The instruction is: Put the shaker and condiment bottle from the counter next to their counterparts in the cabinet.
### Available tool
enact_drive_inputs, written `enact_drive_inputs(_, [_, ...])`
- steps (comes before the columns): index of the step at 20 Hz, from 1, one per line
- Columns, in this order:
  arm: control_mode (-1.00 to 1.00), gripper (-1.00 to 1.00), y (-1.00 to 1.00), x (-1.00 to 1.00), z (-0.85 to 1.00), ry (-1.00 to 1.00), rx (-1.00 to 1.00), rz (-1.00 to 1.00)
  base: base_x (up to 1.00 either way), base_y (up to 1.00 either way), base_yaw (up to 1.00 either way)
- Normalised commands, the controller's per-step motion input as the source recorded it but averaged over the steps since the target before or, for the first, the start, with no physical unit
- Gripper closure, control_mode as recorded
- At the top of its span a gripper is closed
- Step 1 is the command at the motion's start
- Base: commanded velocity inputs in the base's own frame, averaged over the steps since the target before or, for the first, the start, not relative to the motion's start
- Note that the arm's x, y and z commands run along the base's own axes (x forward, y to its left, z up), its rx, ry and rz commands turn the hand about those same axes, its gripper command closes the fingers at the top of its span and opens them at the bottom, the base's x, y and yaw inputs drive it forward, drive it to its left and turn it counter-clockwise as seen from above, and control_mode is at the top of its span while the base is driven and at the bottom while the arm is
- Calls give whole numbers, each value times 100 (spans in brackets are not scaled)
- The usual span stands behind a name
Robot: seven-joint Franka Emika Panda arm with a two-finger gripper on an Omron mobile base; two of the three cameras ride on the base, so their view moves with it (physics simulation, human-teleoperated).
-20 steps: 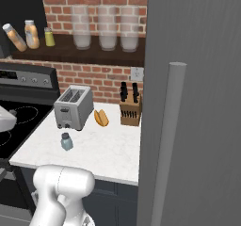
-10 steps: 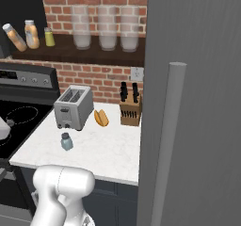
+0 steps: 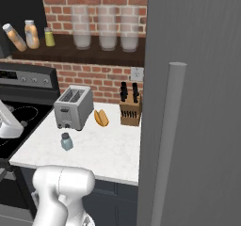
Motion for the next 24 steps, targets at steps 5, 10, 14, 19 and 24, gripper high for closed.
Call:
enact_drive_inputs(5, [-100, -100, -1, 59, -38, -1, 0, -3, 0, 0, 0])
enact_drive_inputs(10, [-100, -100, 0, 29, -39, -1, -2, -18, 0, 0, 0])
enact_drive_inputs(14, [-100, -100, 0, 22, -46, 0, -1, -14, 0, 0, 0])
enact_drive_inputs(19, [-100, -100, 0, 33, -54, 0, -2, -7, 0, 0, 0])
enact_drive_inputs(24, [-100, -100, 0, 39, -55, 0, -2, -2, 0, 0, 0])
